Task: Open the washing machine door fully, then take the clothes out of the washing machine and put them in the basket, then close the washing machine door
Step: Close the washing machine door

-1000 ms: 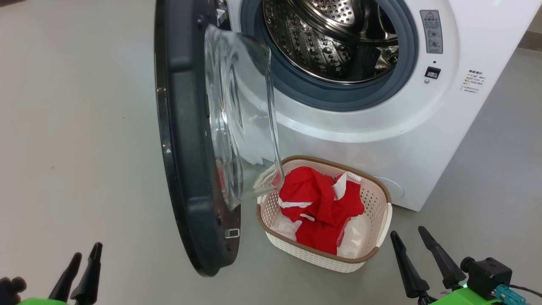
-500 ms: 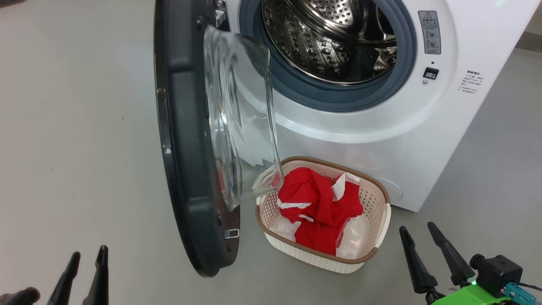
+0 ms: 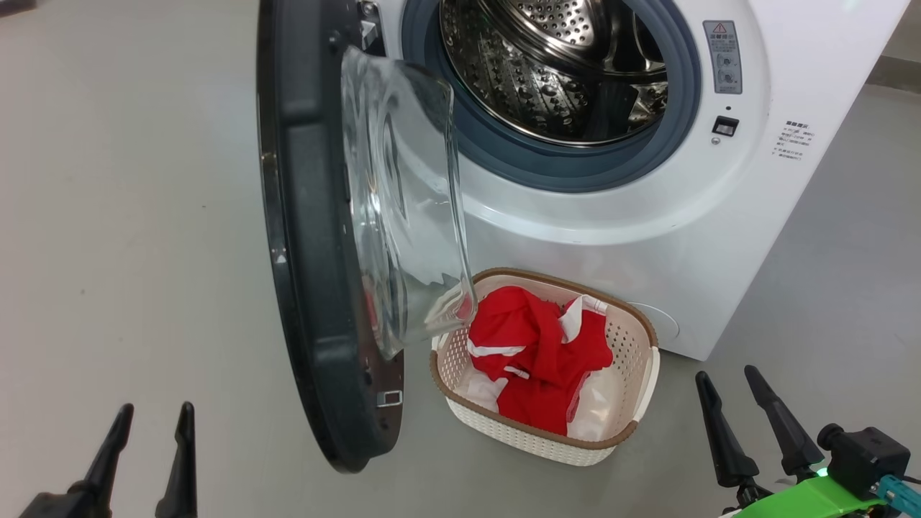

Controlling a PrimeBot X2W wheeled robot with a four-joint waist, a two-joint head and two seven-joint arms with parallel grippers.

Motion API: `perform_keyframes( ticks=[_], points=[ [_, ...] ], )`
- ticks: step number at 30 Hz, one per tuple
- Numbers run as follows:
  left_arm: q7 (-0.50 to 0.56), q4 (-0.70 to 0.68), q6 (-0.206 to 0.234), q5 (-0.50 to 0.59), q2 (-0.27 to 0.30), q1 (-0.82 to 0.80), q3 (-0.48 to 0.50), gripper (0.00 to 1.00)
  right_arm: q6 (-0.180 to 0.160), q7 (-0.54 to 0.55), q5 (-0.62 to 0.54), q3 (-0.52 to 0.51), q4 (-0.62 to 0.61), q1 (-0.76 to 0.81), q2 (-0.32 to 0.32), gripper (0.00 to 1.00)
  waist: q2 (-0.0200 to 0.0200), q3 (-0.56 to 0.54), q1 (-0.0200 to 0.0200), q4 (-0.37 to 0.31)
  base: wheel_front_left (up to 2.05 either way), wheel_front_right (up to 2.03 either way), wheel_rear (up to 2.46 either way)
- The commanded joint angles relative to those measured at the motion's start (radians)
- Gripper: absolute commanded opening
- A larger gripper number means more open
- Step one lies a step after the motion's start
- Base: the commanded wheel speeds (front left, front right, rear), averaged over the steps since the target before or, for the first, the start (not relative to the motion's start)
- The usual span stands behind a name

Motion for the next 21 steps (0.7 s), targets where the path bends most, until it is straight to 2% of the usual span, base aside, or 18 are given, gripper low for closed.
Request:
perform_keyframes(
  ticks=[1, 11, 21],
  points=[
    [-0.012, -0.031, -0.006, 0.020, 0.018, -0.012, 0.042, 1.00, 0.007, -0.006, -0.004, 0.014, -0.027, -0.013, -0.011, 1.00, 0.0000, 0.000, 0.0000, -0.001, 0.00, 0.00, 0.00],
    [-0.012, -0.023, -0.006, 0.100, -0.048, 0.023, 0.063, 1.00, 0.007, -0.006, -0.007, -0.002, -0.018, 0.013, 0.001, 1.00, 0.0000, -0.004, 0.0000, -0.007, 0.00, 0.00, 0.00],
    [-0.012, -0.013, -0.006, 0.110, -0.049, 0.019, 0.064, 1.00, 0.007, -0.006, -0.008, -0.005, -0.015, 0.012, 0.004, 1.00, 0.0000, -0.003, 0.0000, -0.010, 0.00, 0.00, 0.00]
  ],
)
